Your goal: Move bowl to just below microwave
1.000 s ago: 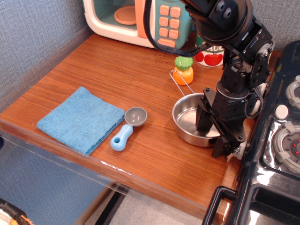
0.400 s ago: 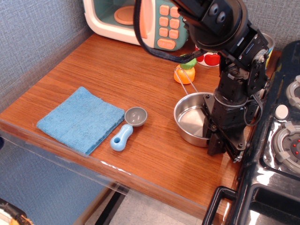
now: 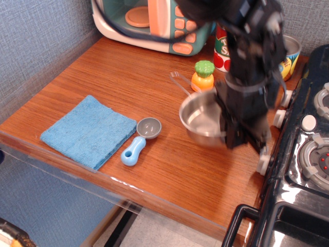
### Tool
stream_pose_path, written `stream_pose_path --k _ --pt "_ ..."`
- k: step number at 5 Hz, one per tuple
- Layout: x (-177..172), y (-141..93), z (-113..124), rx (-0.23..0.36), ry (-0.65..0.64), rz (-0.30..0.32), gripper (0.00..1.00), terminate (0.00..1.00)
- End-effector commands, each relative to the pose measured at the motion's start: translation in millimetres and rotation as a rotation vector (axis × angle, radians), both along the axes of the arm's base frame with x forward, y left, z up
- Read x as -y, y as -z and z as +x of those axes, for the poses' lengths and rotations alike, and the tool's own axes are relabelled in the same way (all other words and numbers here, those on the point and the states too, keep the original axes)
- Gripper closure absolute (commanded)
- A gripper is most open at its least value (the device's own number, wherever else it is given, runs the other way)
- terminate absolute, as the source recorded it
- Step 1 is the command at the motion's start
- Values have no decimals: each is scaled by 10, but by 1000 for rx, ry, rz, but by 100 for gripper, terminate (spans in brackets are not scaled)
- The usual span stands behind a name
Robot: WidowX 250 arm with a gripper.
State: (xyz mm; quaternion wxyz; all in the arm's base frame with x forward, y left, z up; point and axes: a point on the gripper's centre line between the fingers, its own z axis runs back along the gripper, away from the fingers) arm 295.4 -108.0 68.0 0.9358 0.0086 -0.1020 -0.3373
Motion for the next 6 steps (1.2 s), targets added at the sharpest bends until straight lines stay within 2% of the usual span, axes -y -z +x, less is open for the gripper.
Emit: stream_pose_path --k 1,2,3,4,6 --pt "-770 -575 -46 151 -275 -19 100 0" --pt "-1248 -404 200 129 -403 70 100 0" --pt "-1574 -130 484 77 -447 110 100 0" --pt "-1679 38 683 42 -455 143 100 0" --pt "-1822 239 787 -11 -465 187 100 0"
